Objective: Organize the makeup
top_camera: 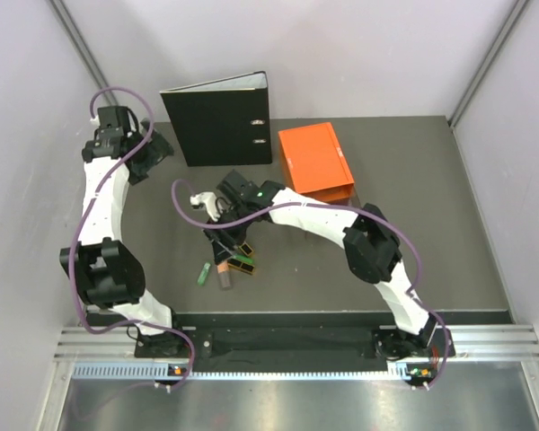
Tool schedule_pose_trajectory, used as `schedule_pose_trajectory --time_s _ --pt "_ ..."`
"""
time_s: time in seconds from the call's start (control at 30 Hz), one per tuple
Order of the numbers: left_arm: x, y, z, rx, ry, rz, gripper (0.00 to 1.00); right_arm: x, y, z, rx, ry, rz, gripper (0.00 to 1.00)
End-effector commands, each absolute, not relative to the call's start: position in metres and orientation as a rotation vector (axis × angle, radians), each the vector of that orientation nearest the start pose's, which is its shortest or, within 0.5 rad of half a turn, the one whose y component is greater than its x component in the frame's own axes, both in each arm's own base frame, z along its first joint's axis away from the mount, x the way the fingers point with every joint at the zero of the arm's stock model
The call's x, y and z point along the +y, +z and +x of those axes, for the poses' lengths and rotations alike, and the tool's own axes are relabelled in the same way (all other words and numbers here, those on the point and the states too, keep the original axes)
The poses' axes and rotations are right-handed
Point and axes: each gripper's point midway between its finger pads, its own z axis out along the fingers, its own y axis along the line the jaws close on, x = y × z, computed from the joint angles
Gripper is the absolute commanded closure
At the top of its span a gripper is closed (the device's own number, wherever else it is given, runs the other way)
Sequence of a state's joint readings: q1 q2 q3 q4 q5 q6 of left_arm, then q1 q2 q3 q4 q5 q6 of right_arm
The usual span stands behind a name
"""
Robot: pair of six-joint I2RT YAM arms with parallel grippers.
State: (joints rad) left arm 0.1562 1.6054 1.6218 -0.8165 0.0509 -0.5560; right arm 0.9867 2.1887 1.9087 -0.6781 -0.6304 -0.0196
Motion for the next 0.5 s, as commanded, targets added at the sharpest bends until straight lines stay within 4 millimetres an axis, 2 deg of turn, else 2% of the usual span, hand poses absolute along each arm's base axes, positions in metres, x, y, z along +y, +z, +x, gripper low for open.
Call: schedule_pose_trajectory --time_s 0.0,0.2,0.27,0.4,0.47 --pt "0.044 0.268 0.411 2.163 -0.245 -0.824 0.01 0.515 0.123 0.188 2.106 1.192 -1.549 0.46" --pt "0.042 0.279 0.407 2.132 -0.272 -0.789 0.01 0.521 0.092 0.187 2.195 1.079 -1.514 0.47" --pt "0.042 0.283 0.406 2.125 -0.276 -0.762 0.01 0.520 0.082 0.193 2.195 1.008 -1.515 0.47" --pt "0.042 0.289 0.403 2.117 -0.271 -0.728 0.01 0.518 0.076 0.202 2.184 0.913 -1.493 0.46" --pt "0.041 0.290 0.402 2.116 -0.271 -0.713 0.01 0.520 0.081 0.208 2.156 0.888 -1.462 0.44"
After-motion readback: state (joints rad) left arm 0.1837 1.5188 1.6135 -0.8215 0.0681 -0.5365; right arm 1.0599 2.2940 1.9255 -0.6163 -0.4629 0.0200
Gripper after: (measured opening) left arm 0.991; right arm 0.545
